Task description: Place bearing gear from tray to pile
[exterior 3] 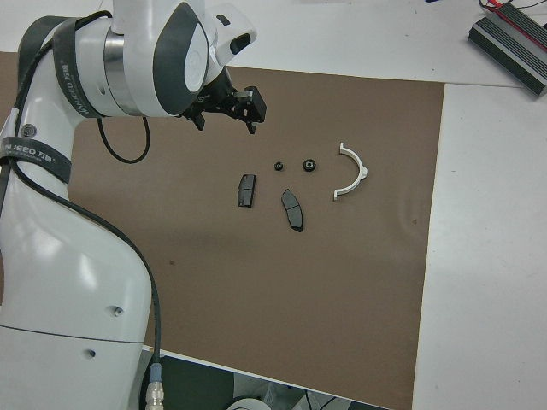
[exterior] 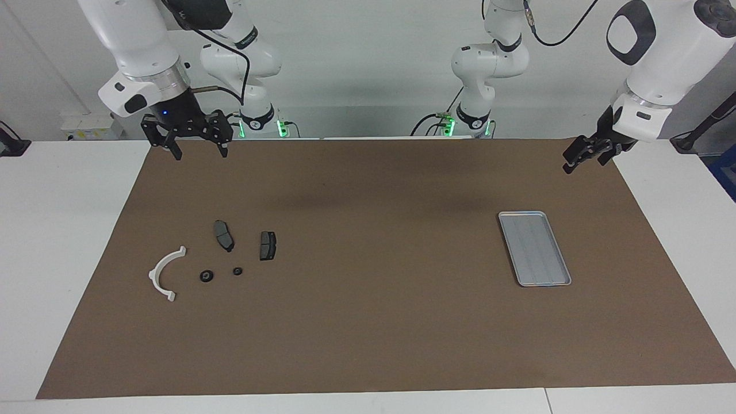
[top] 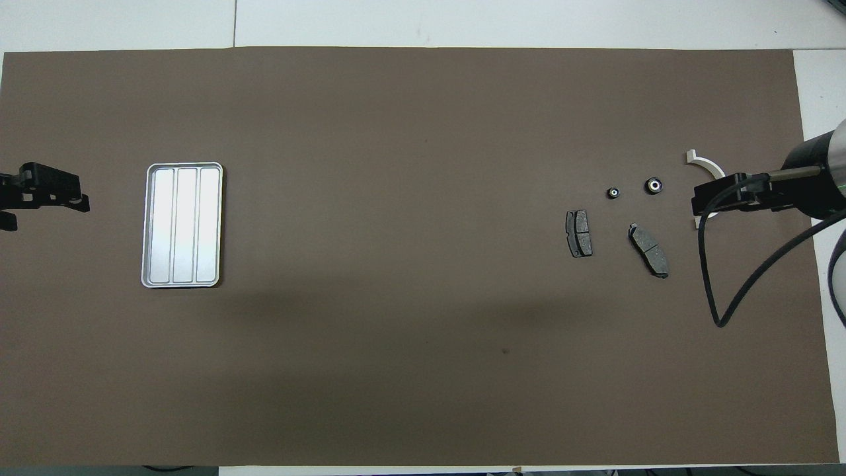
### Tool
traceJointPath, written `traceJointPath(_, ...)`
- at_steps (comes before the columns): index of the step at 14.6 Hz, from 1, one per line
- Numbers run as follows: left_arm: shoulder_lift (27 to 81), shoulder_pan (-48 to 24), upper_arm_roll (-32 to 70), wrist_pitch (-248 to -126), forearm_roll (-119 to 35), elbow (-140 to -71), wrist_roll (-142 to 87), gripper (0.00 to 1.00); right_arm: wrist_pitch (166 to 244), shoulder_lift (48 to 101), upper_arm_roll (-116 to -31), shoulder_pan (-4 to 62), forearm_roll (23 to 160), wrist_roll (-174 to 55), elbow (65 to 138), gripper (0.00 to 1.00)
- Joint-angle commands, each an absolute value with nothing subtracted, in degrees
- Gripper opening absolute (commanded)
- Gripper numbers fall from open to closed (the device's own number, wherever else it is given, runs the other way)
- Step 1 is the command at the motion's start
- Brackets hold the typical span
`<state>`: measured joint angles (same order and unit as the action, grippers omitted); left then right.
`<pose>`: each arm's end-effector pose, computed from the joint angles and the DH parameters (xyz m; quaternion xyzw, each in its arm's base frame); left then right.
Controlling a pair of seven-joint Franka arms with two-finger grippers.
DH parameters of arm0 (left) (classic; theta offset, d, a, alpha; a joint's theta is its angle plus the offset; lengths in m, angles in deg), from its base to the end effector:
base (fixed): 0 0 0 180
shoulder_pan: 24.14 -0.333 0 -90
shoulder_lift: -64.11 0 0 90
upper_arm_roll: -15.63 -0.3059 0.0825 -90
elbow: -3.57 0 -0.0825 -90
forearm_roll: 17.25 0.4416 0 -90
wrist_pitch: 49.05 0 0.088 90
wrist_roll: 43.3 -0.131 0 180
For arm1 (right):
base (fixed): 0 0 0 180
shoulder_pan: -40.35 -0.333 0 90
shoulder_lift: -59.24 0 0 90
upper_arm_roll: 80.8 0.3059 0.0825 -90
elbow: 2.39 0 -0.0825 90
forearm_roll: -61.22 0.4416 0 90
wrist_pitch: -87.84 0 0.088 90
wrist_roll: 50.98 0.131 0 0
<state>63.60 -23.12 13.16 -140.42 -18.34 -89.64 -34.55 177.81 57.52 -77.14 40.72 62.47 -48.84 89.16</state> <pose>0.6137 0.0130 0.5574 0.9958 0.0893 -0.0211 0.0080 0.6018 0.0379 0.5943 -0.9999 -0.0100 -0.0007 0.0100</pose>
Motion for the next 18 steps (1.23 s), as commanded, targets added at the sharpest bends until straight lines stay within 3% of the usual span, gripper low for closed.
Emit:
traceJointPath(1,64.90,-23.35,13.35,-139.75,-18.04,-90.56,-34.86,1.00,178.98,56.17,-77.46,40.96,63.15,-48.61,90.94,1.00)
traceJointPath(10,64.90,-23.35,13.35,-139.75,-18.04,-90.56,-34.86,1.00,178.72,55.90,-77.29,40.34,62.80,-46.15,91.74,1.00)
traceJointPath(18,64.90,-23.35,13.26,-139.75,-18.04,-90.56,-34.86,1.00,176.52,55.64,-77.55,44.55,59.99,-47.02,91.56,1.00)
